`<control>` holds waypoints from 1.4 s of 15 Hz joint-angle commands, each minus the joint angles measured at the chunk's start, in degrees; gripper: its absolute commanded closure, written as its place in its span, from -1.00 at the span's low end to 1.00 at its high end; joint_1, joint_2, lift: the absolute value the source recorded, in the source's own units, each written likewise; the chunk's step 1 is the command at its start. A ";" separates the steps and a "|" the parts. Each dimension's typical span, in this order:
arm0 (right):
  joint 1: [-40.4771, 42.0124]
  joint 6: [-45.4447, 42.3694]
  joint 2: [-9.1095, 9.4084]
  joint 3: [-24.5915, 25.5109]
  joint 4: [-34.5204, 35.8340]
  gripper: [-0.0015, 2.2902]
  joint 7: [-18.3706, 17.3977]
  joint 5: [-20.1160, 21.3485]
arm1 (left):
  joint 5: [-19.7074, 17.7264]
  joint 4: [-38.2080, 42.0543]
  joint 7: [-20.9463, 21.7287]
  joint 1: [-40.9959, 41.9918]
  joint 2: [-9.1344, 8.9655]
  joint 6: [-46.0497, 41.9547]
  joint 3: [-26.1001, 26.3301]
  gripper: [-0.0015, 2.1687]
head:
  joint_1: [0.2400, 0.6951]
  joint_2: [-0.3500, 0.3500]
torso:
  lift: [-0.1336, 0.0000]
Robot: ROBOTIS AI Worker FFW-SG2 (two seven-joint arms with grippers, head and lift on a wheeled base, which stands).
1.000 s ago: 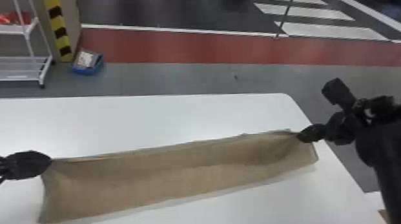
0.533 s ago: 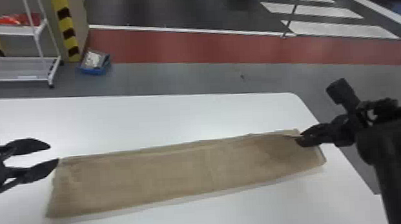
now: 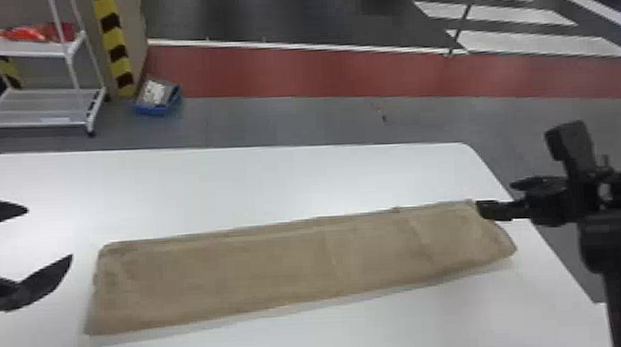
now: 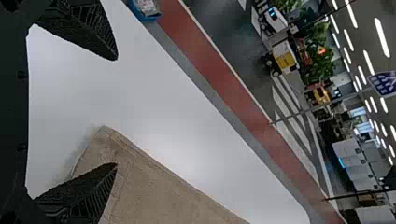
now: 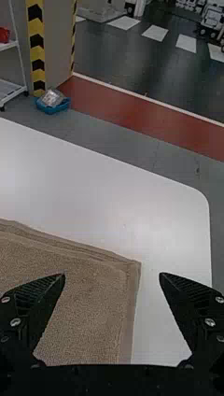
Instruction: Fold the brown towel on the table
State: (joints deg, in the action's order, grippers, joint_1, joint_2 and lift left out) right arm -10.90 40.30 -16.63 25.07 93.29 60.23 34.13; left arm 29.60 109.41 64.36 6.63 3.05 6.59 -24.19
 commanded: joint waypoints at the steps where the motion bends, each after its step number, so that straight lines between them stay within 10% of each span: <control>1: 6.86 3.79 3.27 3.14 9.37 -0.94 -2.92 -5.48 | -9.65 2.65 -4.42 4.71 -0.94 -0.12 -2.62 -0.97 | 1.00 -0.58 | -0.68; 6: 28.13 1.68 16.63 3.84 30.82 -0.93 -25.25 -24.55 | -30.13 1.86 -13.73 10.16 -3.20 -1.00 -5.60 -0.97 | 1.00 -0.50 | -0.68; 9: 36.22 -22.40 16.68 -2.93 33.45 -0.93 -37.55 -30.53 | -38.13 1.68 -22.52 14.29 -3.20 -3.82 -4.99 -0.97 | 1.00 -0.27 | -0.68; 14: 41.40 -34.36 16.68 -16.11 29.32 -0.92 -54.25 -30.79 | -44.72 0.27 -38.08 22.28 -3.20 -20.16 0.37 -0.97 | 1.00 0.24 | -0.68; 18: 44.65 -57.56 16.68 -19.98 21.85 -0.92 -58.20 -32.02 | -41.29 -0.52 -42.83 24.22 -3.20 -23.33 3.98 -0.97 | 1.00 0.29 | -0.68; 21: 44.92 -57.03 16.68 -22.61 20.88 -0.92 -58.64 -32.11 | -38.13 0.54 -43.35 25.10 -3.20 -19.64 4.06 -0.97 | 1.00 0.36 | -0.68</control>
State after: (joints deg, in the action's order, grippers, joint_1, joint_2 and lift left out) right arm 33.96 -16.95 0.00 3.62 114.48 1.77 2.08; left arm -9.60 109.27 21.08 31.20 0.09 -14.84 -20.17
